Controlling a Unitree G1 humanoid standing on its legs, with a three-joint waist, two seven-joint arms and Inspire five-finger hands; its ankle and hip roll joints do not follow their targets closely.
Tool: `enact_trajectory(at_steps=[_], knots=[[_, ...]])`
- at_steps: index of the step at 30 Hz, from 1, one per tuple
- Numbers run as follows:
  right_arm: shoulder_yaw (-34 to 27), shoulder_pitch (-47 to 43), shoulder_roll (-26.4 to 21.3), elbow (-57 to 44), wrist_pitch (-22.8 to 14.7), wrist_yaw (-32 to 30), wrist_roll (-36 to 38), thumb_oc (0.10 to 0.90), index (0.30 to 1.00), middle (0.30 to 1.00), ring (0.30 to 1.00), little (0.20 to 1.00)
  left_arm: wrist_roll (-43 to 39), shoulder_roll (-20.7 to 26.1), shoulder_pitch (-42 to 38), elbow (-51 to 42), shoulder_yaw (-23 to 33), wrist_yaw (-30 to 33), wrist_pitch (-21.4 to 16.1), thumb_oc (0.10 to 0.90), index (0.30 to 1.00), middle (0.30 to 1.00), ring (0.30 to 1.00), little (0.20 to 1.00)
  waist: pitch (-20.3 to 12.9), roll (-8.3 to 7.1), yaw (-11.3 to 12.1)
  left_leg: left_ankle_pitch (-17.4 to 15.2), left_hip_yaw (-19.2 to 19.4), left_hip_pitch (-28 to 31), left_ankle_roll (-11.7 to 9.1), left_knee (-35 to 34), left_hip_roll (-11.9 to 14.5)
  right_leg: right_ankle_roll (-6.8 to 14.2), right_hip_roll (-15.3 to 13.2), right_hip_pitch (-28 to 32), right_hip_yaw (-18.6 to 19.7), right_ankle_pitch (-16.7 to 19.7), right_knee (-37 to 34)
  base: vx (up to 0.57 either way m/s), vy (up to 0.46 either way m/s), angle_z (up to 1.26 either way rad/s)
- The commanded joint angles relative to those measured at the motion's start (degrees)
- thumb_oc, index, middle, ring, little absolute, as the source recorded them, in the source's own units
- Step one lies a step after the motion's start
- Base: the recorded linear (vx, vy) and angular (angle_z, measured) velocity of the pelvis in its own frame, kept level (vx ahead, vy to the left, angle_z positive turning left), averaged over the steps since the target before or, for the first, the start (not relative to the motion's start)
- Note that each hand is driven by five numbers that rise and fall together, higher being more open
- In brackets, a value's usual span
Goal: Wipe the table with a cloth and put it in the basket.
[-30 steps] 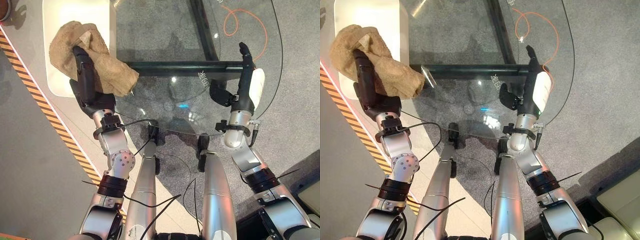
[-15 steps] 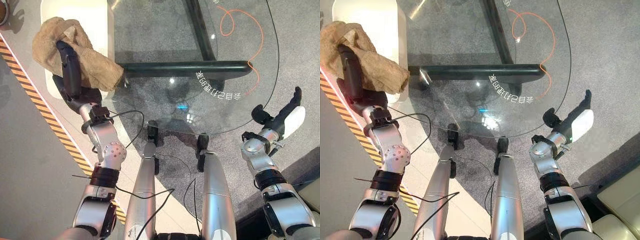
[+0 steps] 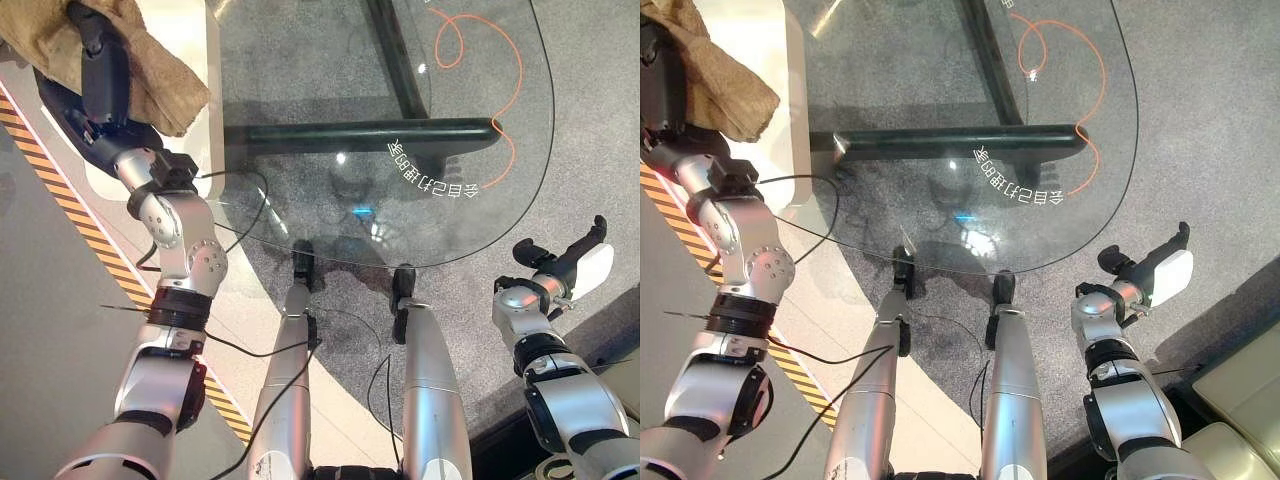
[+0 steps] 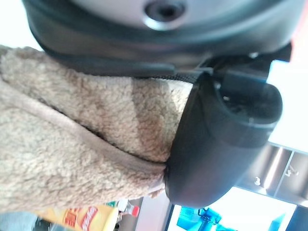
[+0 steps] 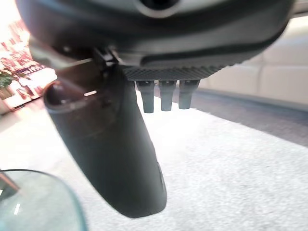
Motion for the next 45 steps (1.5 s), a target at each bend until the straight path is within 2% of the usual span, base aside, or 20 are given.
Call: enact_trajectory(at_steps=[1,8,20,24,29,34,35,42,45], knots=[[0.69,0.32,-6.03,2.89,0.55,0.17,0.34,0.800,0.900,0.900,0.900,0.900,8.12,6.68,-8.33,0.73,1.58,4.21,-4.70,0.100,0.300,0.300,0.300,0.200,-1.48,-0.77,0.57,-11.51,5.36,2.23,5.91,7.01,-4.60,-1.30,4.51,3.05,-3.04,6.30,-12.02,0.00,0.000,0.00],[1.40,1.53,-6.09,5.57,3.51,2.85,1.29,0.800,0.900,0.900,0.900,0.900,10.58,10.46,-11.41,7.86,-0.46,9.91,-3.51,0.100,0.300,0.300,0.300,0.200,-1.48,-0.74,-0.15,-11.45,5.54,2.21,5.78,6.91,-4.36,-1.58,4.81,2.75,-2.70,6.00,-11.72,0.00,0.017,-0.04],[3.48,1.66,-6.52,6.78,5.18,6.93,0.99,0.800,0.900,0.900,0.900,0.900,15.26,15.50,-15.62,22.34,-5.17,14.97,4.82,0.100,0.300,0.300,0.300,0.200,-1.48,-1.02,-1.48,-11.00,6.14,2.48,5.27,6.36,-3.77,-1.75,5.16,2.71,-2.32,5.93,-12.09,0.00,0.010,0.00],[3.82,1.80,-6.43,7.35,5.12,7.11,1.03,0.800,0.900,0.900,0.900,0.900,15.53,16.45,-16.80,26.18,-6.30,14.97,7.57,0.100,0.300,0.300,0.300,0.200,-1.48,-1.14,-1.82,-11.02,6.21,2.32,5.20,6.57,-3.65,-1.75,5.30,2.47,-2.02,5.91,-11.89,-0.01,0.035,-0.04],[3.96,1.71,-6.62,8.54,5.25,8.04,1.08,0.800,0.900,0.900,0.900,0.900,16.25,17.86,-18.95,32.17,-7.90,13.76,14.49,0.100,0.300,0.300,0.300,0.200,-1.48,-1.48,-2.43,-10.91,6.52,2.29,5.15,6.45,-3.43,-1.44,5.33,2.52,-1.76,6.28,-12.44,-0.01,0.028,-0.02],[4.09,2.27,-6.49,8.68,4.66,8.31,0.98,0.800,0.900,0.900,0.900,0.900,16.52,18.60,-19.91,34.92,-8.73,14.04,18.03,0.100,0.300,0.300,0.300,0.200,-1.48,-1.65,-2.82,-10.97,6.53,2.14,5.18,6.47,-3.52,-1.35,5.53,2.25,-1.57,6.42,-12.56,0.00,0.008,0.00],[4.17,2.18,-6.41,8.47,4.57,8.18,0.93,0.800,0.900,0.900,0.900,0.900,16.18,18.81,-20.18,35.94,-8.95,13.81,20.19,0.100,0.300,0.300,0.300,0.200,-1.48,-1.66,-2.94,-10.96,6.62,2.15,5.25,6.28,-3.54,-1.31,5.61,2.19,-1.51,6.49,-12.73,0.00,0.000,0.00],[4.53,1.78,-6.38,7.98,4.69,8.03,0.87,0.800,0.900,0.900,0.900,0.900,16.42,19.32,-20.39,38.71,-9.74,12.34,24.71,0.100,0.300,0.300,0.300,0.200,-1.48,-1.87,-3.15,-10.92,6.57,1.75,5.37,6.49,-3.67,-1.22,5.81,1.83,-1.28,6.86,-12.89,0.00,0.000,0.00],[4.54,1.65,-6.32,7.89,4.80,7.99,0.88,0.800,0.900,0.900,0.900,0.900,16.27,19.26,-20.40,39.20,-9.93,11.75,24.95,0.100,0.300,0.300,0.300,0.200,-1.48,-1.97,-3.21,-10.88,6.54,1.74,5.37,6.39,-3.68,-1.21,5.86,1.87,-1.24,6.98,-13.15,0.00,0.000,0.00]])
